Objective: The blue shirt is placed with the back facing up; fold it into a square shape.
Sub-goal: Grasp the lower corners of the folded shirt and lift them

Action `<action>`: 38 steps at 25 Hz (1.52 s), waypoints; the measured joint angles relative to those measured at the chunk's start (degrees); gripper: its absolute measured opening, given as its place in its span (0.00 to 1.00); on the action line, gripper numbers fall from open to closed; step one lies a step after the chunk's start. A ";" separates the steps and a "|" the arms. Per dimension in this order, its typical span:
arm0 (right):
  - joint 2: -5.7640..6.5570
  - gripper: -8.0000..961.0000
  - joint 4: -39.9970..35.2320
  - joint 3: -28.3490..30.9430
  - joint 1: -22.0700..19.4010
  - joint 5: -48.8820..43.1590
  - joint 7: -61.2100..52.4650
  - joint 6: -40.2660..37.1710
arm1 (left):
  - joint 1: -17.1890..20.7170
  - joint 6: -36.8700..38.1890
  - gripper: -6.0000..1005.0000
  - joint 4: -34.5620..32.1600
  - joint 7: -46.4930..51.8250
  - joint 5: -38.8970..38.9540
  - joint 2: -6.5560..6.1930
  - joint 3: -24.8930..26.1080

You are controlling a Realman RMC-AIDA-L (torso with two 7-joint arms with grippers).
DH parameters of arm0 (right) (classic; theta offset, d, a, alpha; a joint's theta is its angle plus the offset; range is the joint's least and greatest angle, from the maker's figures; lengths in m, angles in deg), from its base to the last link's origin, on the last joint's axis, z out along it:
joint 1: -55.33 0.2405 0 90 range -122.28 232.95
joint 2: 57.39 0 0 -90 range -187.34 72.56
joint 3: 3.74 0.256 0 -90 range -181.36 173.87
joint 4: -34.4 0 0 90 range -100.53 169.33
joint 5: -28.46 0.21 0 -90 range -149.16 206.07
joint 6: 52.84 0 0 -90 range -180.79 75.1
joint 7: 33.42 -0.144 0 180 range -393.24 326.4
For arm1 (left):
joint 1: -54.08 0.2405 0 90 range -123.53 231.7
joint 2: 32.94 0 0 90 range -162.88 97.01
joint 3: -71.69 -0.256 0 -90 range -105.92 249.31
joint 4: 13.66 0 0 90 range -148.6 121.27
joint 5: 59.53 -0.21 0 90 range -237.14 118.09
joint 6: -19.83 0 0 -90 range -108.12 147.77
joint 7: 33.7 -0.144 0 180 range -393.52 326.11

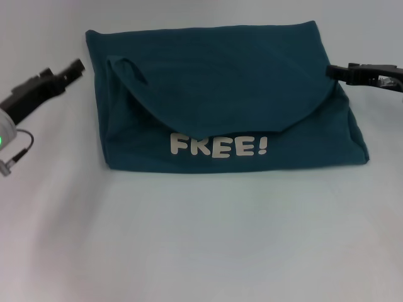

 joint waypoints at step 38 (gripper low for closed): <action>-1.23 0.60 -10.58 -0.93 -10.43 -0.06 -11.20 -25.91 | 9.06 0.41 0.79 -2.88 -13.42 -9.39 3.26 -18.35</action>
